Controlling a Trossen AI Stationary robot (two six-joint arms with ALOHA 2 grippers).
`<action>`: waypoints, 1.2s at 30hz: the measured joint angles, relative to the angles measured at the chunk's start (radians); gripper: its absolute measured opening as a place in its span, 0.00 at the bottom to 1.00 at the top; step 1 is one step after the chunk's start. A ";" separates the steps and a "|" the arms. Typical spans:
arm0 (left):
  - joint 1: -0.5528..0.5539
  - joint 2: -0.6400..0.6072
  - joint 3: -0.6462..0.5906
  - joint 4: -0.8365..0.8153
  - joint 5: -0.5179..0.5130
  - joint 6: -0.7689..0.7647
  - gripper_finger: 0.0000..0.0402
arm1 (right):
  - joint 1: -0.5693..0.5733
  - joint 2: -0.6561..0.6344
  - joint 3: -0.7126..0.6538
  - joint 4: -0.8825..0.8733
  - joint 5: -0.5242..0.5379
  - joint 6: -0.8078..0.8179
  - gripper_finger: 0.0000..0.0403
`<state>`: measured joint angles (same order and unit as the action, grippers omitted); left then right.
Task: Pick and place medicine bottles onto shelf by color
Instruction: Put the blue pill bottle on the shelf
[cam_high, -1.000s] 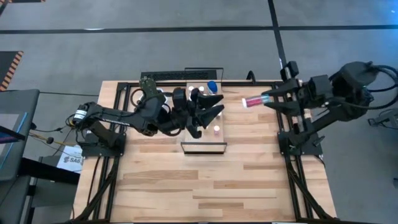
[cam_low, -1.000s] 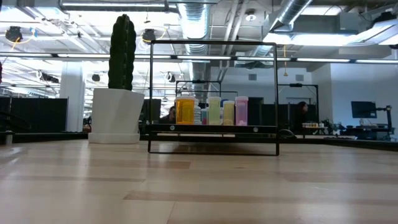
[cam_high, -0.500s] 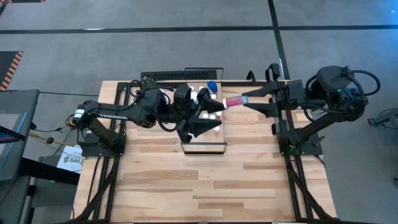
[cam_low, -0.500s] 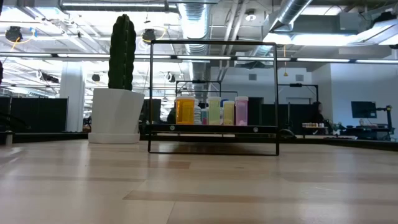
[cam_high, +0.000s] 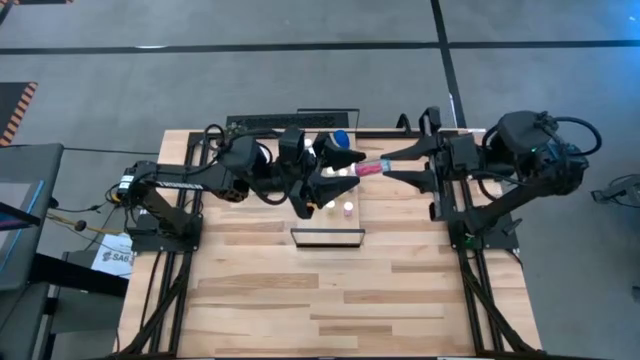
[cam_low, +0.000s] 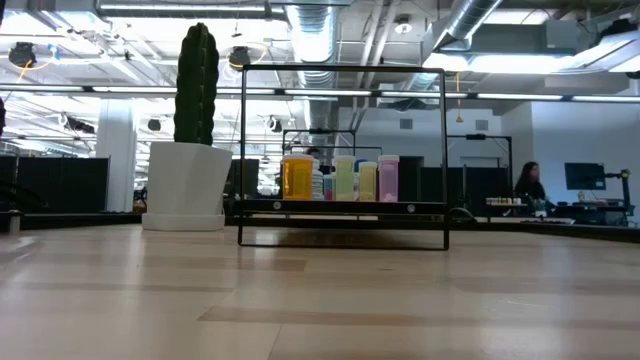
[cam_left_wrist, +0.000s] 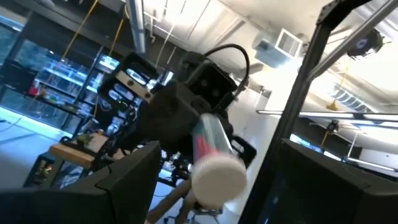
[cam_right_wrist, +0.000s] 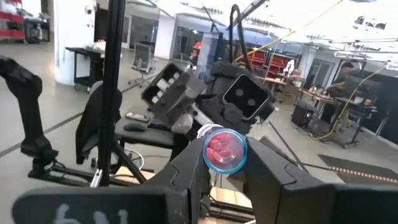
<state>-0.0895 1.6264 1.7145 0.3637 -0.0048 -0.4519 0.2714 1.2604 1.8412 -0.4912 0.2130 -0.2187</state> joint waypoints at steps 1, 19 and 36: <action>0.000 0.000 0.000 0.000 0.000 0.000 0.78 | 0.000 0.004 0.000 -0.002 0.002 -0.007 0.28; 0.001 0.000 0.000 -0.016 -0.013 -0.003 0.48 | -0.005 0.021 0.000 0.006 0.078 -0.071 0.28; 0.001 0.001 -0.002 -0.022 -0.037 0.016 0.23 | -0.005 0.019 0.002 -0.031 0.080 -0.077 0.29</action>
<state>-0.0887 1.6276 1.7130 0.3414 -0.0418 -0.4363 0.2668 1.2793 1.8427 -0.5220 0.2932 -0.2956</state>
